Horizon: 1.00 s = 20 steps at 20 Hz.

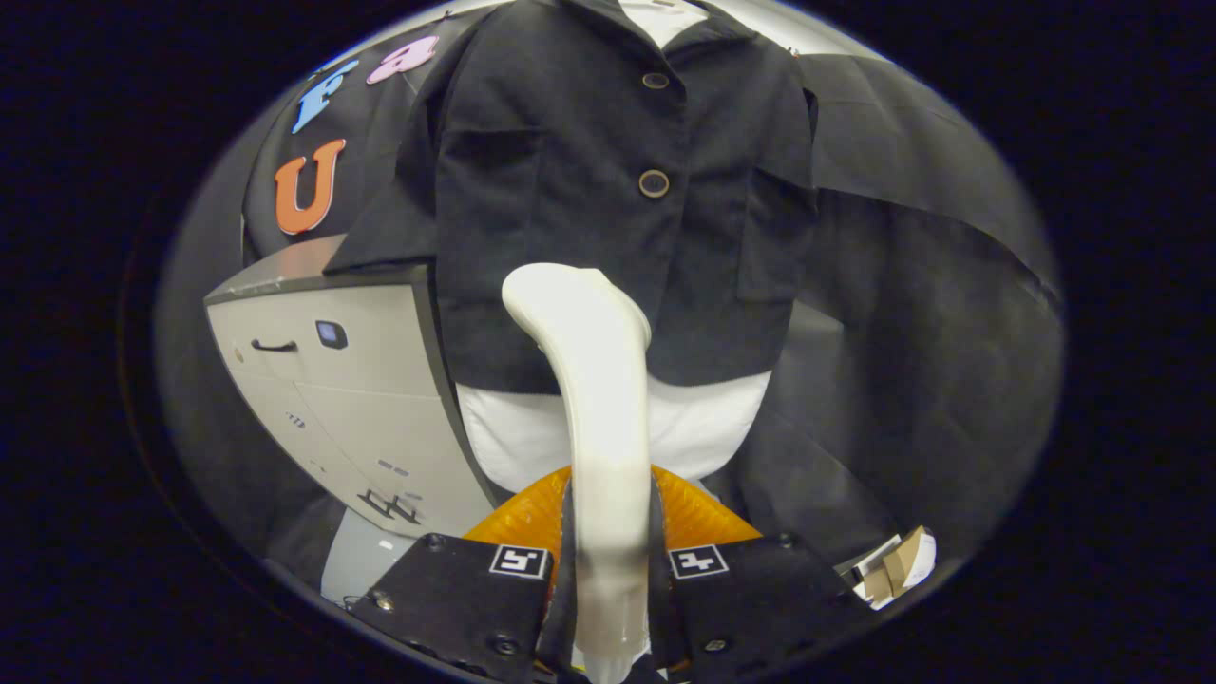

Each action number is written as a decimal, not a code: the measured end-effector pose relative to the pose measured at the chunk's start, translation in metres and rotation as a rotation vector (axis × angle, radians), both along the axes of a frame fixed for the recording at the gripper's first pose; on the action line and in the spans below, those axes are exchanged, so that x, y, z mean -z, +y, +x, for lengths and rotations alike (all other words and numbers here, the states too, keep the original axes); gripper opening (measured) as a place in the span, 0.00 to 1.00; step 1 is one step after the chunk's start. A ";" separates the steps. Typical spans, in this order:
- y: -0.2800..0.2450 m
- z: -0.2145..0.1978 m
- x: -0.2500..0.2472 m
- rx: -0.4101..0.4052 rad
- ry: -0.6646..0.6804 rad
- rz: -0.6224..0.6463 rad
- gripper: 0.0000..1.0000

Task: Iron the clothes twice with a garment steamer, once on the left side and once on the right side.

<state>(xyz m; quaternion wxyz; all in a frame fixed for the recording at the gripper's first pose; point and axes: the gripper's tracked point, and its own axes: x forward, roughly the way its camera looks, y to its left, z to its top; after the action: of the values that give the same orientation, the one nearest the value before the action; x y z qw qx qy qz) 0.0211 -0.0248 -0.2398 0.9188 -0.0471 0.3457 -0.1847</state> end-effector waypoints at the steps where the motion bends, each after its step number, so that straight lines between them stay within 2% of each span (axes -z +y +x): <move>1: 0.000 -0.003 0.007 0.002 0.018 0.002 0.33; 4: -0.003 -0.011 0.016 -0.011 0.050 0.018 0.33; 7: -0.002 -0.006 -0.005 -0.045 -0.007 0.068 0.33; 15: -0.059 0.002 -0.184 -0.077 -0.379 0.131 0.33; 20: -0.107 0.016 -0.281 -0.098 -0.578 0.061 0.33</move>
<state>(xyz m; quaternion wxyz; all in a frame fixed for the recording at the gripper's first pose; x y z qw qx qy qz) 0.0366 -0.1317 0.0416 0.9880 0.0182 0.0724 -0.1353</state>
